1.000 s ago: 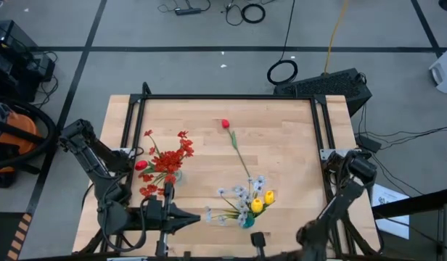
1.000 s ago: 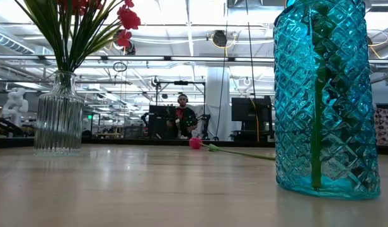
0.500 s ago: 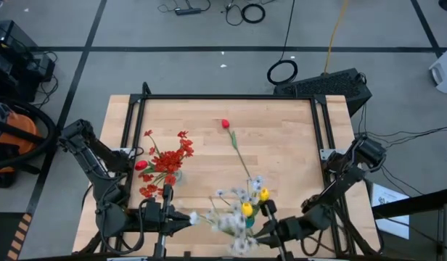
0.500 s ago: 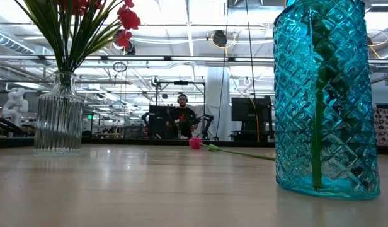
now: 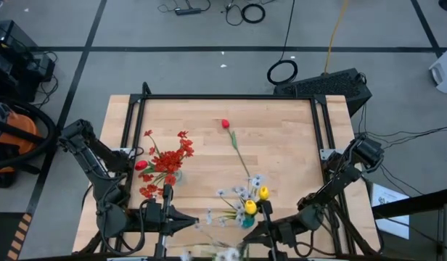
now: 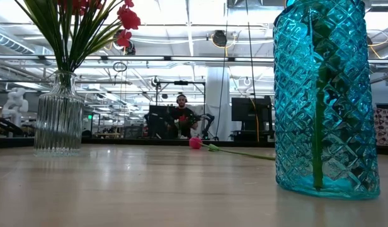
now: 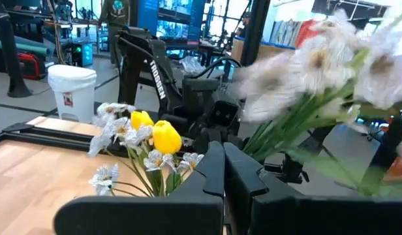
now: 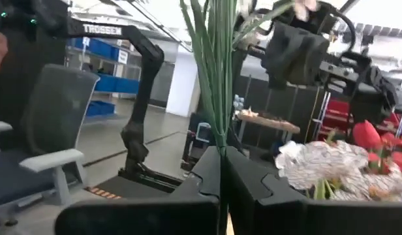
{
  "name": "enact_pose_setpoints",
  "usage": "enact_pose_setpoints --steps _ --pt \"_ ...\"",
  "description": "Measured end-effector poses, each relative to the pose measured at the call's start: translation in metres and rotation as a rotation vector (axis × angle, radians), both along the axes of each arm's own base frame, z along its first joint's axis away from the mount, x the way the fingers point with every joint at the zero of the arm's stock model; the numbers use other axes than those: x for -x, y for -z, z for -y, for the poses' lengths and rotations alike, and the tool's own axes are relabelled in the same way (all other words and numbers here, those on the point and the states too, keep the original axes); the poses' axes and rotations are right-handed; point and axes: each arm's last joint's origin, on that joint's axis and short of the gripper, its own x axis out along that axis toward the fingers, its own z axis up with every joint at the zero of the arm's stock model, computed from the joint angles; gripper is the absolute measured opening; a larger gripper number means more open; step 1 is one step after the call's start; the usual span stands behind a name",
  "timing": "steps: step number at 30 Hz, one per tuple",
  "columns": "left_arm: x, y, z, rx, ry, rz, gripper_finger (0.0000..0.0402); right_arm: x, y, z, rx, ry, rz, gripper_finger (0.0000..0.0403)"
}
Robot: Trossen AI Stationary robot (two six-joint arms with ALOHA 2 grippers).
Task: Sort flowers into vase by color
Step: Put the white flowers into the blue vase
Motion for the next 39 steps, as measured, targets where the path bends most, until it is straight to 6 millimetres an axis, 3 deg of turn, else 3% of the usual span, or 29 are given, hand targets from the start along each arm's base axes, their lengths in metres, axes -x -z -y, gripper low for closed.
enact_pose_setpoints --steps 3,13,26,39 --pt "0.0 0.001 0.0 -0.012 0.0 -0.01 0.0 0.002 0.0 -0.002 -0.025 0.014 -0.017 0.0" --pt "0.0 0.004 0.0 -0.04 0.0 -0.028 0.0 0.03 -0.016 -0.031 0.069 0.329 -0.07 0.0" --pt "0.0 0.004 0.0 -0.047 0.0 -0.032 0.0 0.006 -0.006 -0.014 0.054 0.318 -0.124 0.0" --pt "0.0 0.005 0.0 -0.049 0.0 -0.04 0.0 -0.003 0.037 -0.004 -0.021 0.394 0.039 0.0"
